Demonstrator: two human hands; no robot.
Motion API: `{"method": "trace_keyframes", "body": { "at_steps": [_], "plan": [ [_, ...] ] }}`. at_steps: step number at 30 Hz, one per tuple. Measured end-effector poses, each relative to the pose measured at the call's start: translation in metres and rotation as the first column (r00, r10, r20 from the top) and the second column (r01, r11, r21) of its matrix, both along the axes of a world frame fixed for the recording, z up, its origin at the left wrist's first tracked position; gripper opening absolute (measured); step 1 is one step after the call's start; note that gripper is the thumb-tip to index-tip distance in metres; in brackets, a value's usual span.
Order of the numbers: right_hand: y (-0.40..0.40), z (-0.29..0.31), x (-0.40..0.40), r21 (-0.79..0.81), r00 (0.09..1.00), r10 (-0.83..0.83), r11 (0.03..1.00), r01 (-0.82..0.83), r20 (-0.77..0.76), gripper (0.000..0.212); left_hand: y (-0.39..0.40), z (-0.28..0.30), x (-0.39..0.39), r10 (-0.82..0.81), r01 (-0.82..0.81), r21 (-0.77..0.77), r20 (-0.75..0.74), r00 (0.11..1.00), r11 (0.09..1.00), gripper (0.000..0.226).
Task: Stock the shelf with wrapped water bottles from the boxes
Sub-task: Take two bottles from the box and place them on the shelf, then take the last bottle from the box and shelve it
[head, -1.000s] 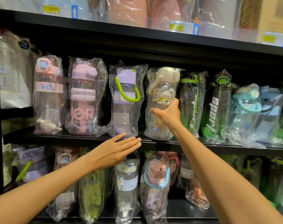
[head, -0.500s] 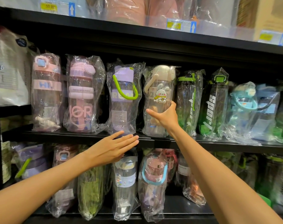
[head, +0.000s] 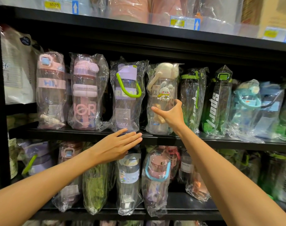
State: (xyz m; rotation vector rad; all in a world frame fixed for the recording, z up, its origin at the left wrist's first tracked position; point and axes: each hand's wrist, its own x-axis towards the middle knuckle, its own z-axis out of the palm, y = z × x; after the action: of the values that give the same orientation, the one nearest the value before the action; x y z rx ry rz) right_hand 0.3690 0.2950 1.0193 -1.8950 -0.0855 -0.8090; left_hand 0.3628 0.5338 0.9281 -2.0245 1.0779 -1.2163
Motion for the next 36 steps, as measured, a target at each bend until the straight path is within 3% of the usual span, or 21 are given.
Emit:
{"method": "trace_keyframes", "body": {
  "at_steps": [3, 6, 10, 14, 17, 22, 29, 36],
  "plan": [
    [-0.002, 0.001, -0.006, 0.019, 1.000, -0.006, 1.000, 0.006, 0.011, 0.115, -0.001, 0.001, -0.004, 0.003, -0.003, -0.010, -0.004, 1.000, 1.000, 0.075],
    [-0.004, 0.001, -0.017, 0.003, 0.997, -0.061, 0.998, 0.061, 0.046, 0.102, -0.001, 0.003, -0.012, -0.006, 0.006, -0.018, 0.011, 1.000, 1.000, 0.070],
    [-0.009, -0.017, -0.049, -0.223, 0.950, -0.163, 0.949, 0.225, 0.265, 0.061, 0.004, 0.007, -0.027, -0.004, 0.004, -0.039, -0.008, 1.000, 0.999, 0.061],
    [-0.008, -0.067, -0.097, -0.570, 0.931, 0.045, 0.801, 0.182, 0.361, 0.048, 0.015, -0.007, -0.050, 0.039, -0.044, -0.078, -0.075, 0.996, 0.996, 0.060],
    [-0.004, -0.120, -0.130, -0.743, 0.957, 0.121, 0.658, 0.121, 0.264, 0.049, 0.026, -0.037, -0.073, 0.031, -0.051, -0.135, -0.147, 0.989, 0.990, 0.054],
    [-0.001, -0.211, -0.170, -0.835, 0.991, 0.097, 0.551, 0.019, 0.087, 0.050, 0.050, -0.117, -0.109, -0.005, -0.040, -0.169, -0.257, 0.966, 0.985, 0.056],
    [0.006, -0.328, -0.219, -0.828, 0.982, 0.103, 0.529, -0.188, -0.157, 0.051, 0.081, -0.236, -0.172, 0.100, -0.167, -0.127, -0.415, 0.904, 0.978, 0.056],
    [0.016, -0.466, -0.259, -0.759, 0.921, 0.125, 0.531, -0.377, -0.369, 0.054, 0.092, -0.357, -0.242, 0.260, -0.338, -0.019, -0.600, 0.756, 0.941, 0.063]
  ]
}}
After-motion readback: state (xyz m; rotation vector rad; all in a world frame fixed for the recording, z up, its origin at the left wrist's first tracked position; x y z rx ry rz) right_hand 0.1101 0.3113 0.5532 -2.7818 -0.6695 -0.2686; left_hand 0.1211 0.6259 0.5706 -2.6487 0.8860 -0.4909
